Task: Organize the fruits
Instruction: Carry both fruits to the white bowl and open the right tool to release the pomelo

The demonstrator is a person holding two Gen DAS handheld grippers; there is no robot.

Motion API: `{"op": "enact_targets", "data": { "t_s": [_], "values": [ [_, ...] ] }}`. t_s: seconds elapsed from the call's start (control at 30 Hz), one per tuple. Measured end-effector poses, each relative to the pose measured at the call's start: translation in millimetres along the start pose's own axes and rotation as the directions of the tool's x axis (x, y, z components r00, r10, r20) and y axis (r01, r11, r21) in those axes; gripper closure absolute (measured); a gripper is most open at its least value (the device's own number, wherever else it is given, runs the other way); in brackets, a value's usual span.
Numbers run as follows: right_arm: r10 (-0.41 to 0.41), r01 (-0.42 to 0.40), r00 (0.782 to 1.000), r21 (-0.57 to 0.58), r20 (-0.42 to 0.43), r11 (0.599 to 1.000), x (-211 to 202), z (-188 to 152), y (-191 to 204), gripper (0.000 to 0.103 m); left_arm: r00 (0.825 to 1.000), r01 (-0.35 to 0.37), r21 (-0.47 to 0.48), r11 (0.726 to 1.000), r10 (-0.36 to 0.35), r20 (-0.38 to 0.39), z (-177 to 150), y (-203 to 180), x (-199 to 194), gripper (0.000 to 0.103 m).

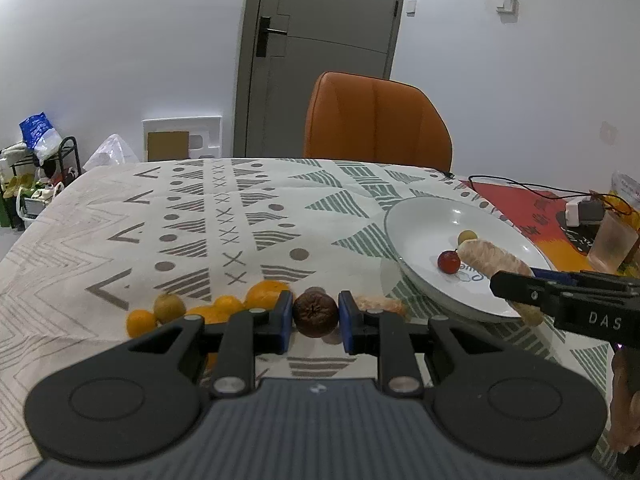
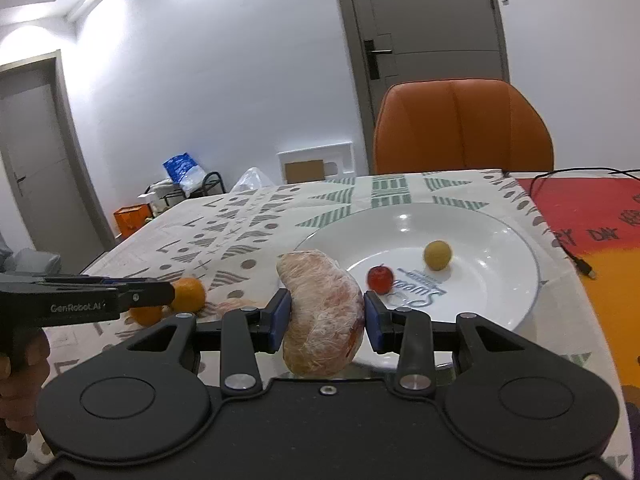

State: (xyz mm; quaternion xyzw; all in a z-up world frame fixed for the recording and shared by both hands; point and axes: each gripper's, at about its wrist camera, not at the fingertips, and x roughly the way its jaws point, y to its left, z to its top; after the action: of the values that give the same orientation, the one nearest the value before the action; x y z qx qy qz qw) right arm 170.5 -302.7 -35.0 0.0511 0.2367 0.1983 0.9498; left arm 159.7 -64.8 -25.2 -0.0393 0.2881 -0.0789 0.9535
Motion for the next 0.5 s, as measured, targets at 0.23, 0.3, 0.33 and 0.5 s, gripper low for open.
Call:
{"op": "enact_targets", "data": {
  "t_s": [0.23,0.3,0.33,0.5],
  "values": [
    [-0.032,0.031,0.999,0.027,0.022,0.999,1,4,-16,0.066,1.000,0.016,0.030,0.999,-0.016,-0.001,8,-13,11,0.080],
    [-0.036,0.036,0.999,0.032,0.025,0.999,1,6,-20,0.066,1.000,0.022,0.039,0.999,-0.022,-0.002,10,-18,14,0.080],
    [-0.037,0.036,0.999,0.033,0.026,0.999,1,6,-21,0.066,1.000,0.025,0.045,0.999,-0.025,-0.001,11,-21,16,0.080],
    [-0.053,0.051,0.998,0.041,0.031,0.998,3,8,-30,0.066,0.999,0.039,0.069,0.997,-0.039,-0.002,15,-34,24,0.080]
  ]
}}
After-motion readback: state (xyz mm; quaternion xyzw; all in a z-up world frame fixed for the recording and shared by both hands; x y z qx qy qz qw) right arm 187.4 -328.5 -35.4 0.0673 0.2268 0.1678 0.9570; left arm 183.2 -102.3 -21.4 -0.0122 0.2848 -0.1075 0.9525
